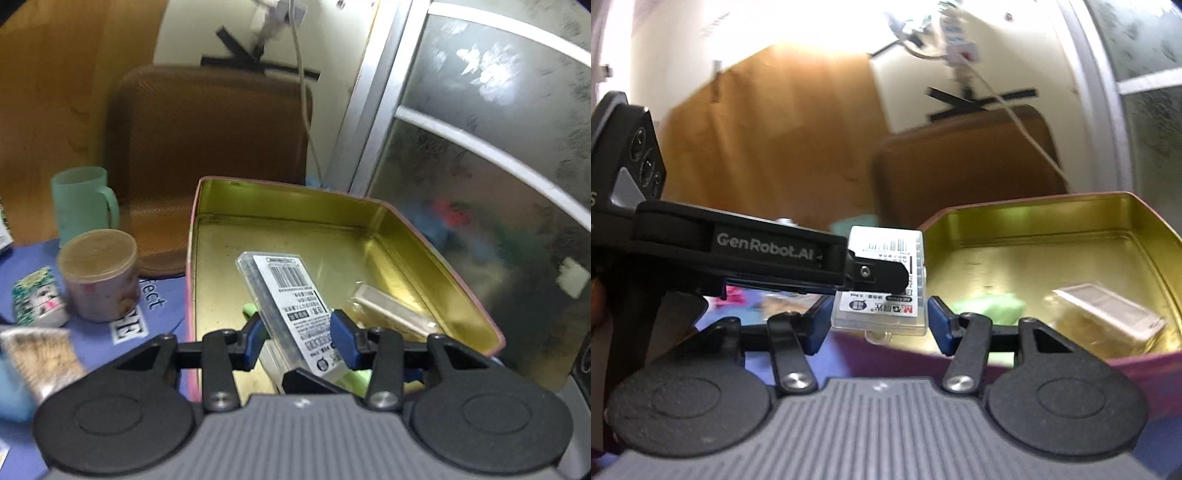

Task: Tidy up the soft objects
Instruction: 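Drop the barcode card pack into the pink tin, then grasp the bag of cotton swabs with the left gripper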

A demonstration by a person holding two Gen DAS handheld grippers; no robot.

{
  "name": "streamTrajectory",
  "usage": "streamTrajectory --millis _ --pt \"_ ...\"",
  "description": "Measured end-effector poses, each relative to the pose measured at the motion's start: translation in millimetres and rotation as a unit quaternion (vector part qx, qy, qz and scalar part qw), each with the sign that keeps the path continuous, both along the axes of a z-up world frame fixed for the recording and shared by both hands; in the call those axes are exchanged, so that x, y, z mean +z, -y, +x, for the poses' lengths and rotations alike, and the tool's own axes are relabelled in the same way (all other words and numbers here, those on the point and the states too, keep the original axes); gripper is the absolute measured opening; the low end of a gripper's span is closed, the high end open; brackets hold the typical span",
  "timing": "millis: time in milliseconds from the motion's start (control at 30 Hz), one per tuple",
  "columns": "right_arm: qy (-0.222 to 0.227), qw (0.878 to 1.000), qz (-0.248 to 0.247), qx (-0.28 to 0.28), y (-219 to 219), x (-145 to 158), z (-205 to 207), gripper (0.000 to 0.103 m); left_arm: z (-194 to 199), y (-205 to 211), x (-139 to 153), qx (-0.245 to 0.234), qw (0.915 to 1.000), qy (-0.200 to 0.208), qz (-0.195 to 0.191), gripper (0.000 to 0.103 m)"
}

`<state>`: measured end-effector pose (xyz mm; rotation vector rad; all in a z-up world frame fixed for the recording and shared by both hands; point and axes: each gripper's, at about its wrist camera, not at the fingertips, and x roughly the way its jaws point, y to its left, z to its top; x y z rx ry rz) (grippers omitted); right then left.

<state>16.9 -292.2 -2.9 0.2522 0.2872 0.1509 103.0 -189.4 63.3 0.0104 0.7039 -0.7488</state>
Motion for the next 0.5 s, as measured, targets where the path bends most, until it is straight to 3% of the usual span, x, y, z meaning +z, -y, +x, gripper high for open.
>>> streamTrajectory --millis 100,167,267,500 --pt "-0.022 1.0 -0.005 -0.021 6 -5 23 0.059 11 21 -9 0.017 0.9988 0.02 0.042 0.053" --pt "-0.024 0.999 -0.011 -0.041 10 -8 34 0.06 11 25 -12 0.025 0.9973 0.035 0.059 0.055" --pt "-0.013 0.999 0.008 -0.047 17 -9 30 0.06 2 15 -9 0.021 0.9982 0.041 0.038 0.061" --pt "0.016 0.998 -0.001 -0.054 6 -10 0 0.06 -26 -34 5 0.041 0.9974 0.057 -0.014 0.064"
